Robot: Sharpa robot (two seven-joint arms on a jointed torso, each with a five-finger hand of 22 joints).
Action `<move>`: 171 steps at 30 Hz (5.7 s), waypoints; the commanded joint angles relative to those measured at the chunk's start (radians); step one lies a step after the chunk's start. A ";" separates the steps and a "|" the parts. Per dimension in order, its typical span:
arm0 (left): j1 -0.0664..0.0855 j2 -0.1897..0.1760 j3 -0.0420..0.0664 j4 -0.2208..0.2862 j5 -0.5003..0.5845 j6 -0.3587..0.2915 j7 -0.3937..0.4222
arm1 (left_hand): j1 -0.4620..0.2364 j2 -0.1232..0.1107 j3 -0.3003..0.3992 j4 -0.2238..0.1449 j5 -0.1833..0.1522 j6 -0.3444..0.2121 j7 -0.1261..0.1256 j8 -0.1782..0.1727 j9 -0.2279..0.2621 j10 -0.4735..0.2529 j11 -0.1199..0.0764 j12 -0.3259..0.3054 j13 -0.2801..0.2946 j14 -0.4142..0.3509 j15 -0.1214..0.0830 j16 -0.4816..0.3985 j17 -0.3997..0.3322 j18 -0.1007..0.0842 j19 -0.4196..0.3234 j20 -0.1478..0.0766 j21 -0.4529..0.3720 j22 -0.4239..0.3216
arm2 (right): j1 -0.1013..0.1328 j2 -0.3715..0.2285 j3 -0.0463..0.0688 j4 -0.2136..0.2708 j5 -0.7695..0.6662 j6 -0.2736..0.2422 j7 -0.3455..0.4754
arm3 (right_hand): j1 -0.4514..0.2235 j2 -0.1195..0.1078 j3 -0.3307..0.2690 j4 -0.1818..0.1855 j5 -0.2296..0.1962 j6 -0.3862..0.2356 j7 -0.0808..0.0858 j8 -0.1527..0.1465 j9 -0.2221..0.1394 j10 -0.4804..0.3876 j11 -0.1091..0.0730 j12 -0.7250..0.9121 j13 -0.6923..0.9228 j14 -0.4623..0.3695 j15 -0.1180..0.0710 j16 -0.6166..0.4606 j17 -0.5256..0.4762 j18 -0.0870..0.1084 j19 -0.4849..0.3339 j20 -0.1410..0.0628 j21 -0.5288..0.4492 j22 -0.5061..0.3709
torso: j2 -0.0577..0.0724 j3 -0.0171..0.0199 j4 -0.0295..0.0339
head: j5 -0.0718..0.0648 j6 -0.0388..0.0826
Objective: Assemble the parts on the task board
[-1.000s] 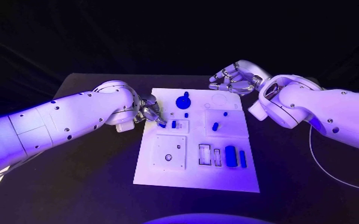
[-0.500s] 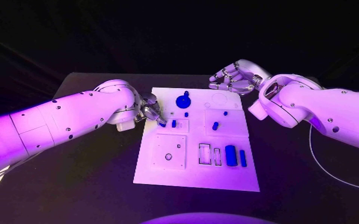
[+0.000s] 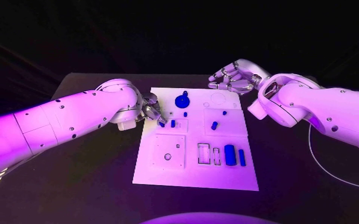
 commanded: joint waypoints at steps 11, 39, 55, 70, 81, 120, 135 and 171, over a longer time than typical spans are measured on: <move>-0.009 0.012 -0.008 -0.003 0.004 0.063 -0.060 | -0.052 -0.007 0.001 -0.027 0.002 0.034 -0.017 -0.012 -0.014 0.010 -0.006 0.006 0.006 0.103 -0.010 0.003 0.263 -0.013 0.078 -0.009 0.011 0.201 | -0.001 -0.002 0.000 0.004 -0.005 0.021 -0.003 | -0.002 0.009 -0.007 0.004 0.005 0.006 0.001 0.005 0.000 -0.008 -0.001 0.002 -0.004 0.050 0.002 -0.008 0.006 0.020 -0.009 -0.003 -0.007 0.022 | 0.001 -0.0011 0.0012 | -0.002 -0.001; -0.009 0.007 -0.006 -0.005 0.003 0.043 -0.090 | -0.131 -0.009 -0.273 0.084 -0.102 0.067 -0.019 -0.032 -0.042 0.010 -0.008 0.002 0.012 0.103 -0.012 0.003 0.263 -0.022 0.091 -0.012 0.037 0.230 | -0.001 0.004 0.000 -0.001 -0.003 0.032 0.001 | -0.009 0.005 -0.018 0.010 0.003 0.004 0.002 0.004 0.000 -0.016 0.000 -0.009 -0.014 0.048 0.002 -0.016 -0.002 0.023 -0.016 -0.003 -0.013 0.011 | 0.000 -0.0009 -0.0001 | 0.001 -0.005; -0.010 -0.031 0.000 0.016 0.043 -0.085 -0.062 | -0.147 0.026 -0.450 0.190 -0.261 0.074 -0.022 -0.031 -0.048 0.018 -0.010 0.011 0.025 0.103 -0.015 0.003 0.263 -0.023 0.093 -0.016 0.041 0.235 | -0.001 0.008 -0.001 -0.010 -0.002 0.039 -0.003 | -0.001 0.005 -0.021 0.007 0.004 0.004 0.001 0.004 0.000 -0.022 -0.001 -0.017 -0.021 0.044 0.002 -0.027 -0.014 0.026 -0.026 -0.003 -0.022 -0.003 | 0.000 -0.0018 0.0007 | -0.001 -0.004; -0.010 -0.056 -0.001 -0.008 0.240 -0.317 0.195 | -0.200 0.084 -0.570 0.191 -0.257 -0.017 0.018 -0.063 -0.060 -0.161 0.024 -0.241 -0.229 0.095 0.014 -0.015 0.240 0.042 -0.018 0.006 -0.219 0.012 | -0.008 0.014 -0.003 -0.017 0.000 0.044 -0.004 | 0.001 0.006 -0.021 0.007 0.006 0.004 0.001 0.005 0.000 -0.027 -0.001 -0.024 -0.028 0.044 0.002 -0.029 -0.016 0.026 -0.027 -0.003 -0.023 -0.004 | 0.000 0.0004 0.0025 | -0.002 0.002; -0.010 -0.049 -0.002 -0.011 0.201 -0.352 0.336 | 0.123 0.108 -0.555 0.092 -0.190 -0.083 0.046 -0.081 -0.081 -0.263 0.051 -0.331 -0.333 0.044 0.034 -0.142 0.107 0.085 -0.089 0.025 -0.465 -0.182 | -0.011 0.014 -0.003 -0.017 0.000 0.044 -0.004 | 0.001 0.007 -0.021 0.008 0.008 0.005 0.001 0.005 0.000 -0.029 -0.001 -0.027 -0.030 0.044 0.002 -0.029 -0.015 0.027 -0.027 -0.003 -0.023 -0.005 | 0.000 -0.0001 0.0006 | -0.005 0.005; -0.065 0.122 -0.021 -0.034 -0.331 -0.363 0.293 | 0.333 -0.032 -0.295 -0.021 -0.200 0.063 0.101 -0.492 -0.430 -0.337 0.126 -0.858 -0.906 0.027 0.086 -0.358 -0.171 0.069 -0.014 0.074 -0.436 -0.140 | -0.012 0.019 -0.003 -0.009 -0.001 0.039 0.003 | 0.012 0.017 -0.020 0.006 0.013 0.004 0.002 0.005 -0.001 -0.033 -0.001 -0.034 -0.037 0.044 0.002 -0.030 -0.016 0.027 -0.028 -0.003 -0.025 -0.006 | 0.001 -0.0007 0.0001 | -0.012 0.001; -0.064 0.165 -0.021 -0.067 -0.332 -0.313 0.246 | 0.338 -0.025 -0.243 -0.023 -0.199 0.083 0.097 -0.505 -0.441 -0.306 0.121 -0.869 -0.926 0.029 0.081 -0.359 -0.202 0.056 0.008 0.068 -0.353 -0.070 | -0.012 0.022 -0.003 -0.010 -0.001 0.038 0.007 | 0.012 0.017 -0.020 0.006 0.013 0.004 0.002 0.005 -0.001 -0.033 -0.001 -0.034 -0.037 0.044 0.002 -0.030 -0.016 0.027 -0.028 -0.003 -0.025 -0.006 | 0.001 -0.0012 0.0008 | -0.013 0.003; -0.065 0.150 -0.004 -0.038 -0.311 -0.375 0.245 | 0.336 -0.023 -0.108 -0.085 -0.201 0.171 0.095 -0.511 -0.450 -0.173 0.101 -0.874 -0.918 0.026 0.065 -0.337 -0.245 0.041 0.018 0.054 -0.263 0.012 | -0.012 0.024 -0.003 -0.011 -0.001 0.040 0.008 | 0.013 0.022 -0.020 0.008 0.014 0.006 0.002 0.006 0.000 -0.027 -0.001 -0.026 -0.032 0.044 0.002 -0.032 -0.017 0.027 -0.027 -0.003 -0.025 -0.005 | -0.001 -0.0007 0.0016 | -0.015 0.003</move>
